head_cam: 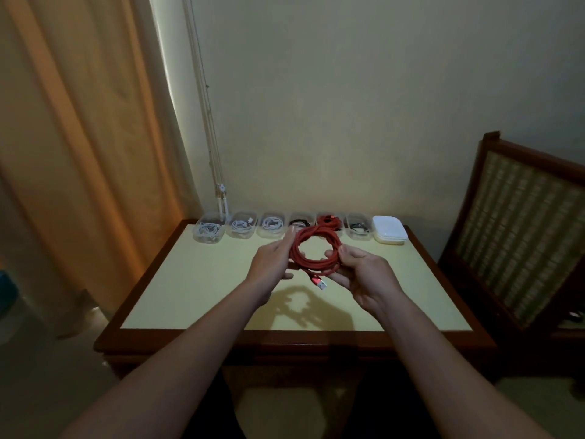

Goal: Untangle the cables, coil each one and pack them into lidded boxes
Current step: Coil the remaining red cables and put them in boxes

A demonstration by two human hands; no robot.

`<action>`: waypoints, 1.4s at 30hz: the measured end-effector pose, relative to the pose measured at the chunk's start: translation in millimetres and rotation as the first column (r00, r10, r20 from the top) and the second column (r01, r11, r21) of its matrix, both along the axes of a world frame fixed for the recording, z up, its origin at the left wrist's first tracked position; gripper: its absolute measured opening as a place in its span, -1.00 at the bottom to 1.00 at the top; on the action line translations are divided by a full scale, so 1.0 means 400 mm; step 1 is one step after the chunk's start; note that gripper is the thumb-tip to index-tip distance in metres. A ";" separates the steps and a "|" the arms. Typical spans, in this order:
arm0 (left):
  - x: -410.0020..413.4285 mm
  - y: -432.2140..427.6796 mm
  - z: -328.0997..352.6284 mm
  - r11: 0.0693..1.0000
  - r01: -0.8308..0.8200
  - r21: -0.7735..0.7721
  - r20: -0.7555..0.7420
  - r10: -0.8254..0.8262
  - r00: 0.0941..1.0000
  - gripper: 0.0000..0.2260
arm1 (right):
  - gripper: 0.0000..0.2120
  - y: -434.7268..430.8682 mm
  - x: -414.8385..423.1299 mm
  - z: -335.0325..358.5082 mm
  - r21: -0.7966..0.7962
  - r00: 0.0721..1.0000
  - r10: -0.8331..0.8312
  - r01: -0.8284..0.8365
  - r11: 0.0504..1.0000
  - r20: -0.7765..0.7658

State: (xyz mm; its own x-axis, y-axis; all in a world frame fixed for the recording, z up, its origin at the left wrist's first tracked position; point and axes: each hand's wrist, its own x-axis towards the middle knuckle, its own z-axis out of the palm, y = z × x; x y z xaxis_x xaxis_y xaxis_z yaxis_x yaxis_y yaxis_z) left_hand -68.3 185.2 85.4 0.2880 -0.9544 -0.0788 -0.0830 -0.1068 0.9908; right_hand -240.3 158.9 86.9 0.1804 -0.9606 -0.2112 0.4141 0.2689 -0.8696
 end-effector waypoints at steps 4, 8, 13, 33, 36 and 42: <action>0.029 -0.059 -0.122 0.988 0.030 0.149 0.148 -0.052 0.988 -0.48 | -0.81 -0.071 -0.037 -0.076 0.152 0.999 -0.039 0.039 0.988 -0.001; 0.047 -0.118 -0.242 0.952 0.137 0.275 0.392 -0.241 0.888 -0.42 | -0.79 -0.161 -0.080 -0.145 0.273 0.996 -0.089 0.081 0.958 0.017; 0.053 -0.245 -0.384 0.875 0.243 0.418 0.544 -0.456 0.705 -0.46 | -0.80 -0.313 -0.124 -0.222 0.261 0.982 -0.171 0.188 0.947 -0.086; 0.101 -0.723 -0.646 0.952 0.183 0.246 0.944 -0.278 0.177 -0.22 | -0.50 -1.069 -0.187 -0.367 -0.262 -0.337 -0.565 -0.634 0.728 -0.753; 0.099 -0.742 -0.651 0.957 0.170 0.234 0.949 -0.263 0.172 -0.22 | -0.55 -1.096 -0.180 -0.395 -0.123 -0.446 -0.490 -0.634 0.764 -0.749; 0.095 -0.758 -0.652 0.962 0.171 0.212 0.952 -0.242 0.185 -0.20 | -0.78 -1.129 -0.187 -0.430 -0.180 -0.303 -0.431 -0.603 0.777 -0.850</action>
State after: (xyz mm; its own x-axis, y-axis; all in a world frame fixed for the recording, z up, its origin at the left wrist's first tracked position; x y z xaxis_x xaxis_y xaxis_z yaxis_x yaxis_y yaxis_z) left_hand -30.3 -117.9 -175.3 -0.0339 -0.9979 0.0551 -0.9925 0.0401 0.1154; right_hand -315.3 -292.7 -84.9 0.3684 -0.9214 0.1239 -0.9295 -0.3676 0.0304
